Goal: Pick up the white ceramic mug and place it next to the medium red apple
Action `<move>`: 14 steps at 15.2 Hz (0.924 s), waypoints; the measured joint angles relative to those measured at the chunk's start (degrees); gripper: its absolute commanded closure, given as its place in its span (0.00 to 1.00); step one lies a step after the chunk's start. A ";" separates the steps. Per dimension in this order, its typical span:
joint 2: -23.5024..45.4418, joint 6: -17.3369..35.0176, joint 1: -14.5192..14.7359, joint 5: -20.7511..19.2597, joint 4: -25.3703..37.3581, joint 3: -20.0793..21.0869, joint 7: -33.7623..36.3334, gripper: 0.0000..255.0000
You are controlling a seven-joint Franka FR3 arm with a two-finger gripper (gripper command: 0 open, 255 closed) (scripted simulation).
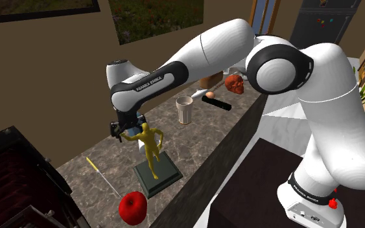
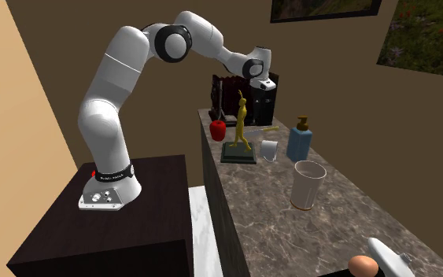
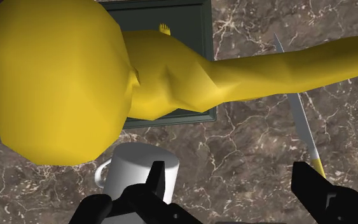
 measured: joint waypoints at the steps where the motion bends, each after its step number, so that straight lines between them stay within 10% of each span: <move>1: 0.00 0.00 0.00 0.00 0.00 0.00 0.00 1.00; 9: 0.00 0.00 0.00 0.00 0.00 0.00 0.00 1.00; 10: 0.00 0.00 0.00 0.00 0.00 0.00 0.00 0.00; 14: 1.73 0.31 -2.18 2.30 1.10 -0.17 -0.03 0.00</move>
